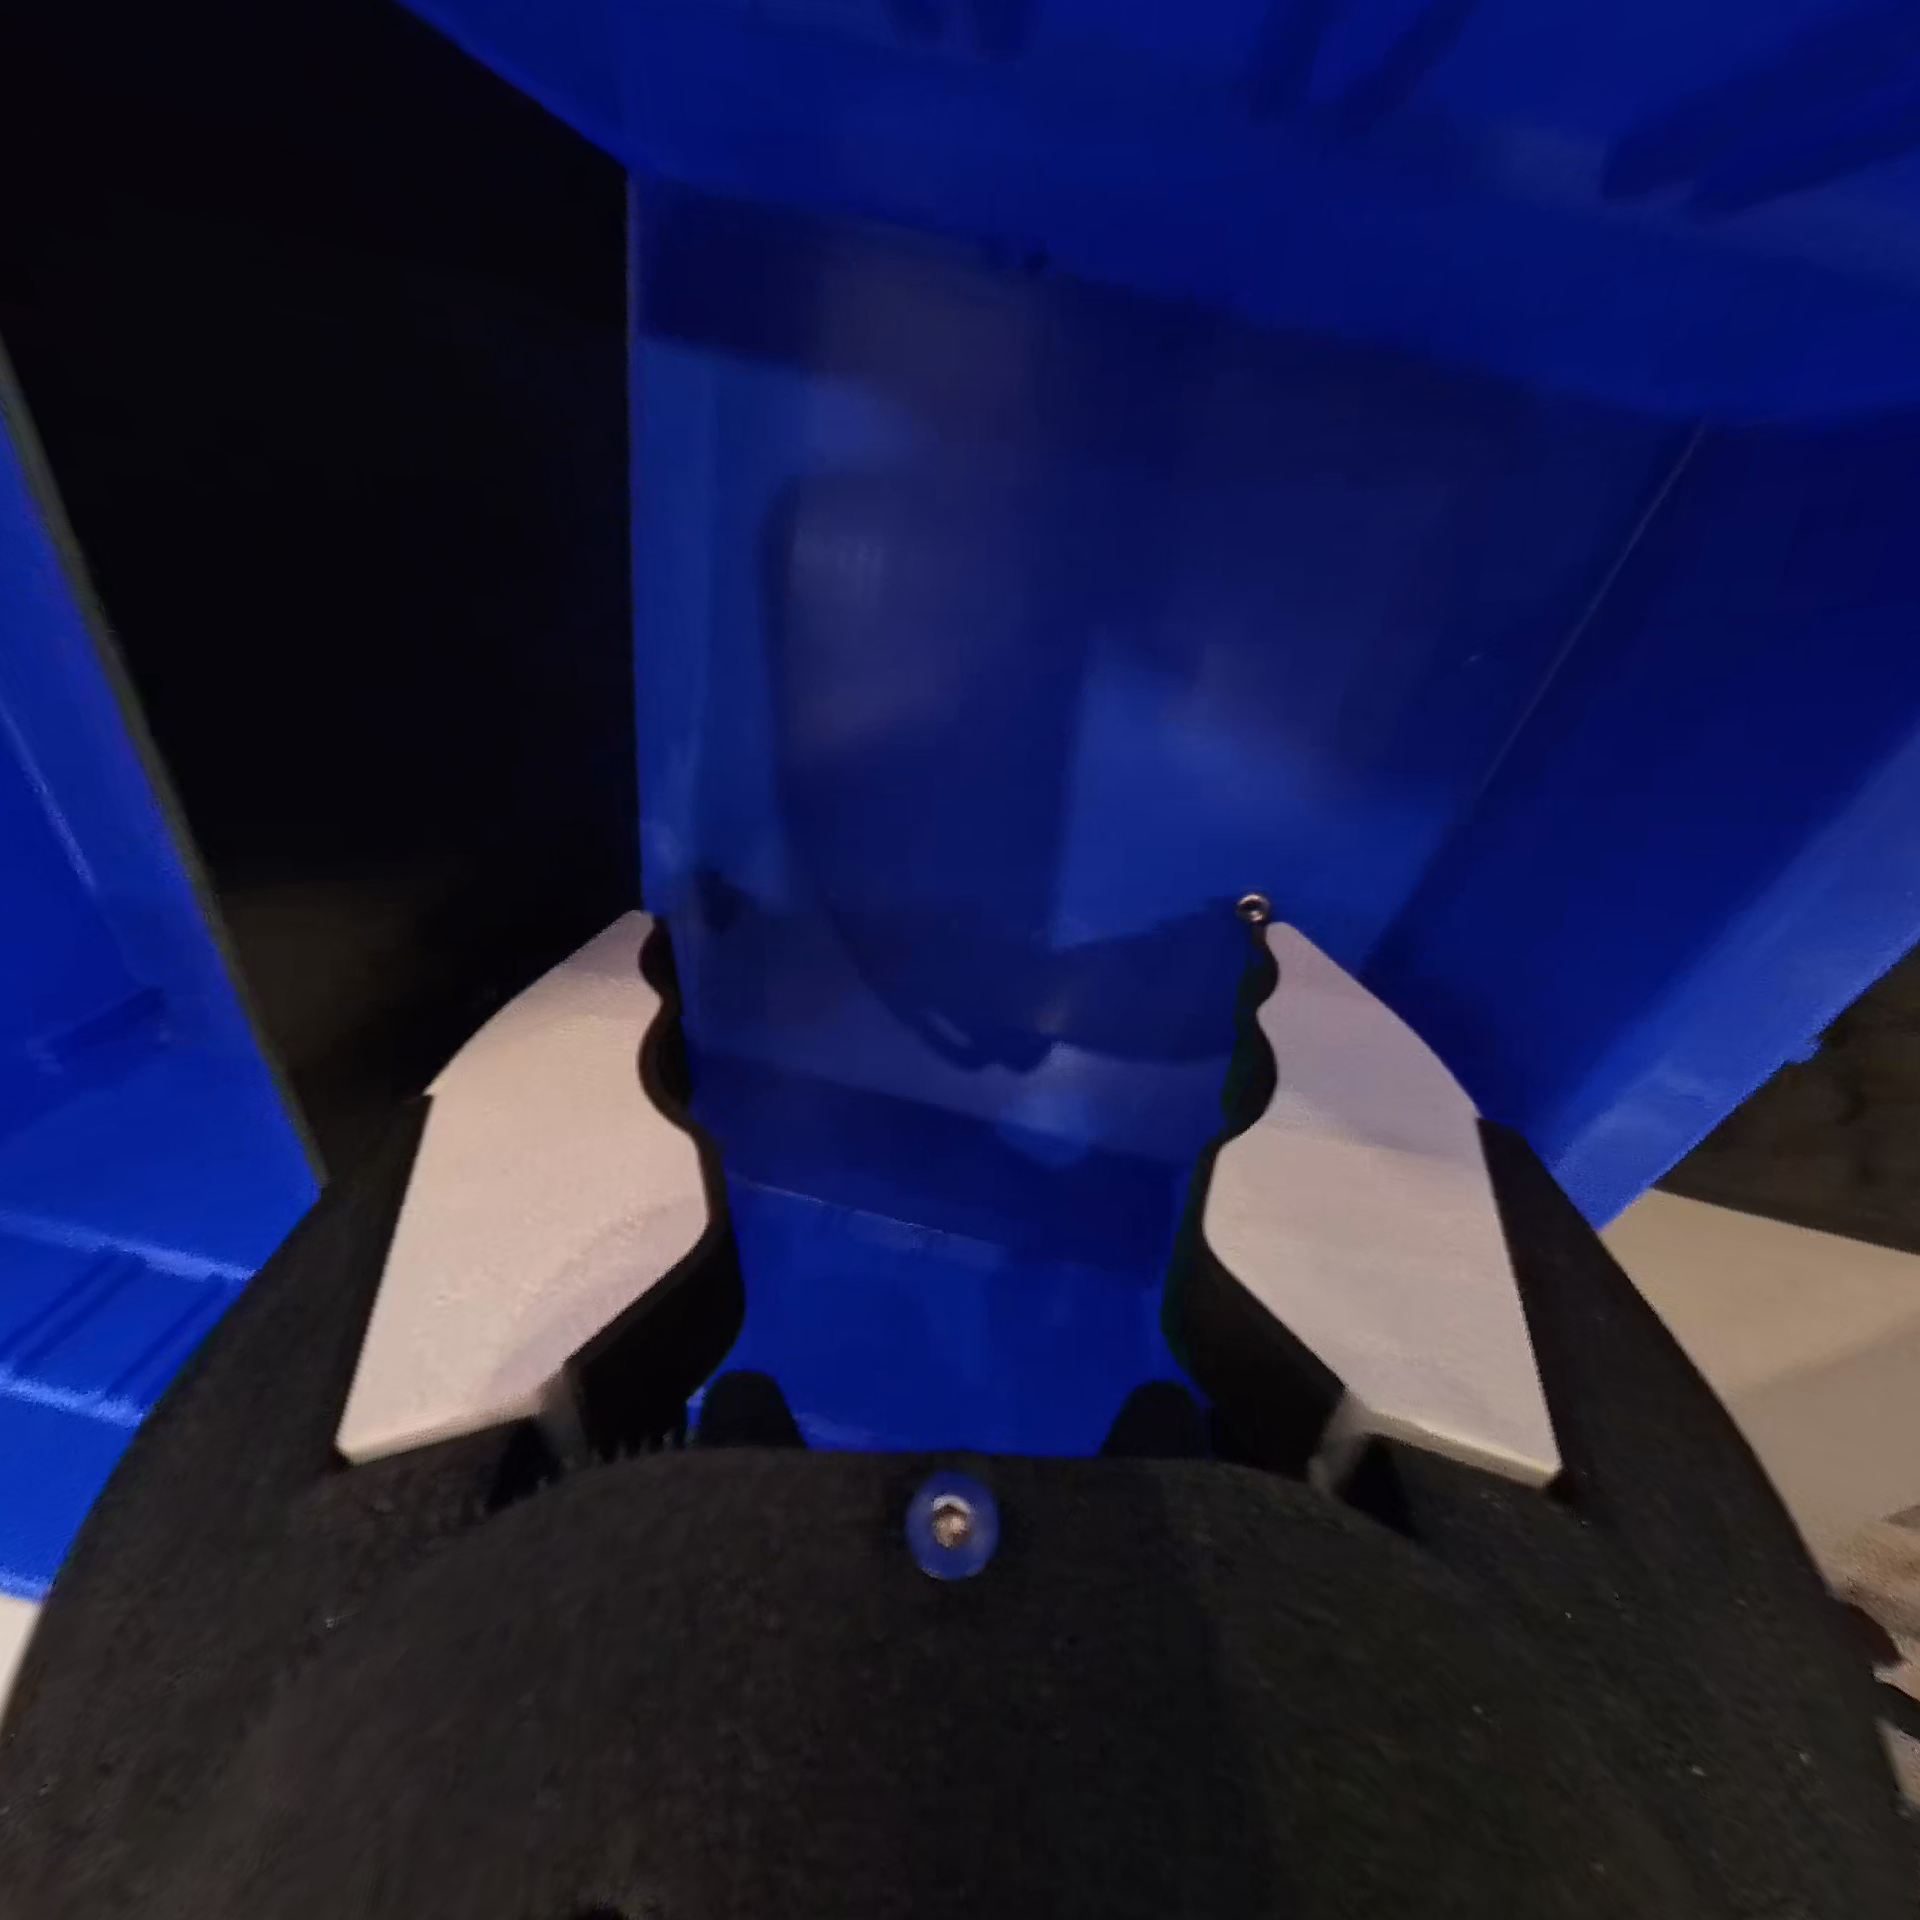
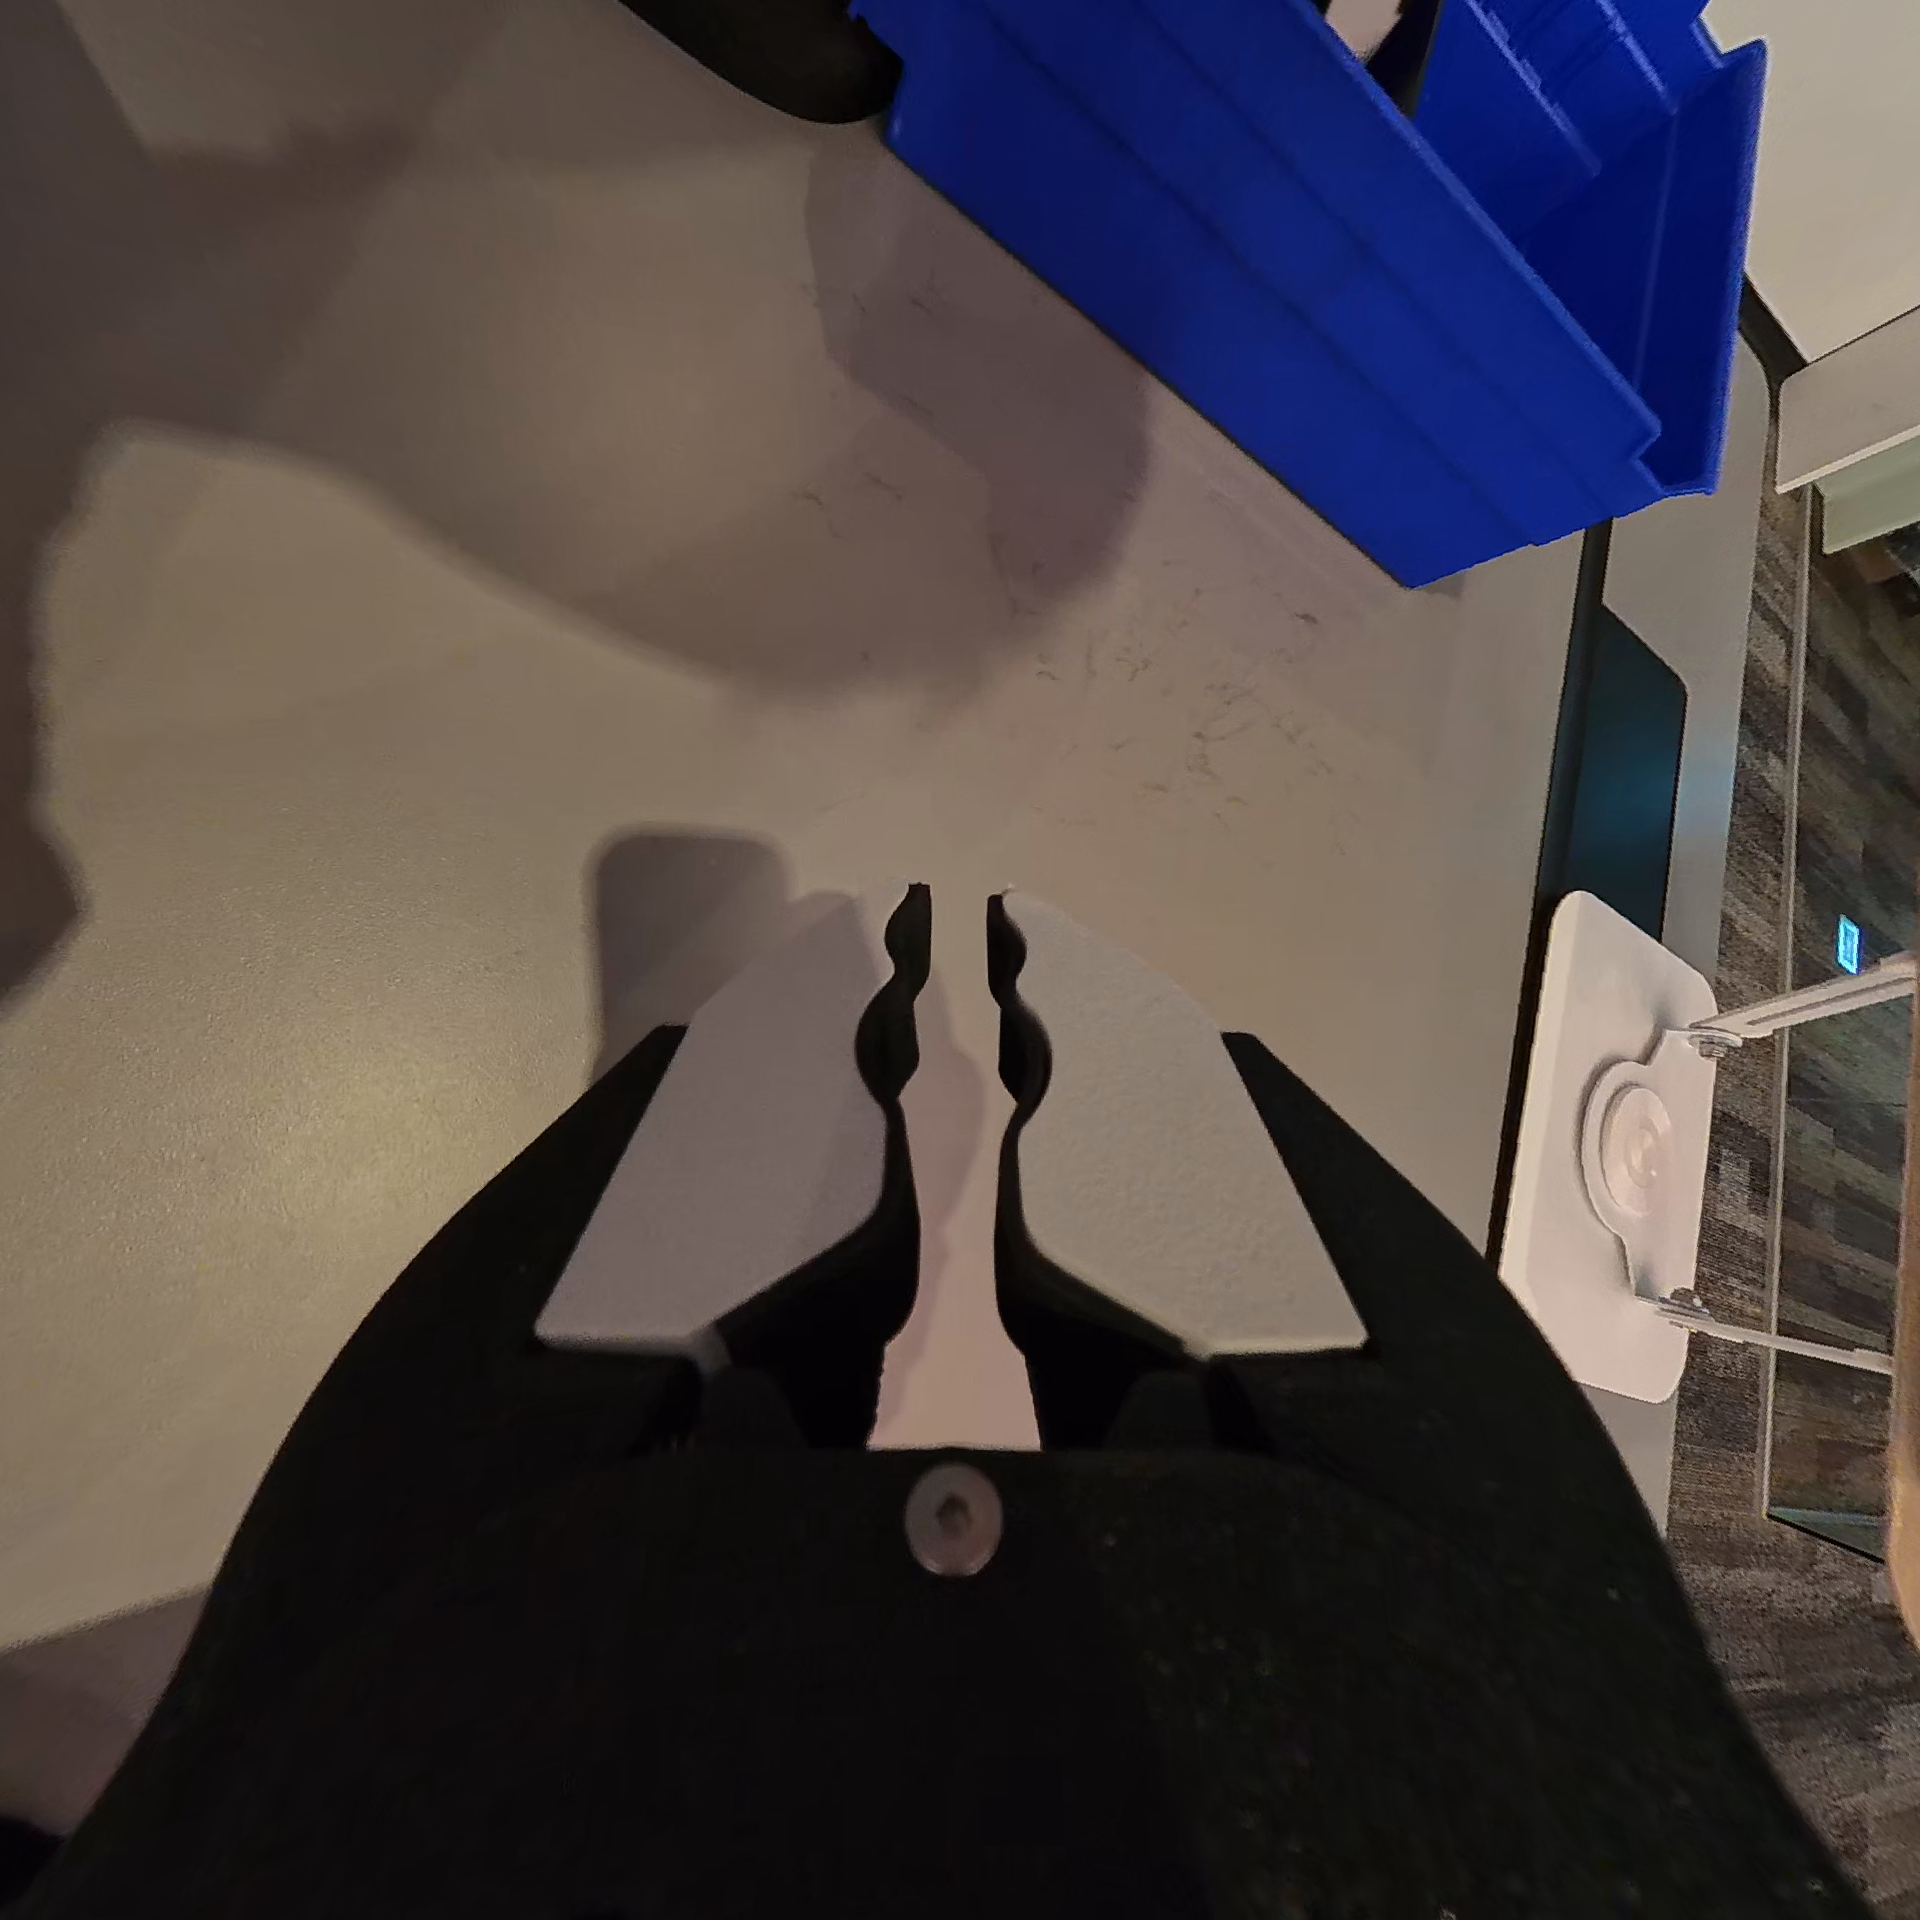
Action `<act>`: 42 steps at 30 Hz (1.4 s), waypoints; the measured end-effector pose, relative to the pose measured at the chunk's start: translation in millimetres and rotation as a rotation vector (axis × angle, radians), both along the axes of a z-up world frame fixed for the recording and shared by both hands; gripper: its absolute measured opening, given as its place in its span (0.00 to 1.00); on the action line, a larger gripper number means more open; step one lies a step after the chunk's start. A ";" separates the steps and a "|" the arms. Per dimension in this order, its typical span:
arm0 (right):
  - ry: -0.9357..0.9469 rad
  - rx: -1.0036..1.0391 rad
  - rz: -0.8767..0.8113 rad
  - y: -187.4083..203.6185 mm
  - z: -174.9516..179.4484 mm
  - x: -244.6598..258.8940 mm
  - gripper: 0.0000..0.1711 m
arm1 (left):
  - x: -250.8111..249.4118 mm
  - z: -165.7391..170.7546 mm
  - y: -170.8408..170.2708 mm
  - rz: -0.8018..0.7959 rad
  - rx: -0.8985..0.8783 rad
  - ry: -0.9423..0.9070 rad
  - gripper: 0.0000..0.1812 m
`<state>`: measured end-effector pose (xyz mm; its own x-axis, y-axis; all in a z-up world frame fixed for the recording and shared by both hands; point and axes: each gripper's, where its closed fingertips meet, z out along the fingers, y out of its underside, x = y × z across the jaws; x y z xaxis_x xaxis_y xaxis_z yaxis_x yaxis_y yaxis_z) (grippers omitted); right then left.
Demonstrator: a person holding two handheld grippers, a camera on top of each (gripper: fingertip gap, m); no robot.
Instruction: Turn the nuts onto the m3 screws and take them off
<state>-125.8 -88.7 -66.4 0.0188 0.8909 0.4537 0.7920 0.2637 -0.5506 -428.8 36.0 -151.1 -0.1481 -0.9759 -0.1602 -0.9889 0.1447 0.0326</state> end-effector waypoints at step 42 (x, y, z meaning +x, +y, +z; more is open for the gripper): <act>0.030 -0.003 0.012 -1.9 3.5 -3.7 0.06 | 1.9 3.0 -49.6 -0.003 -0.229 -0.130 0.10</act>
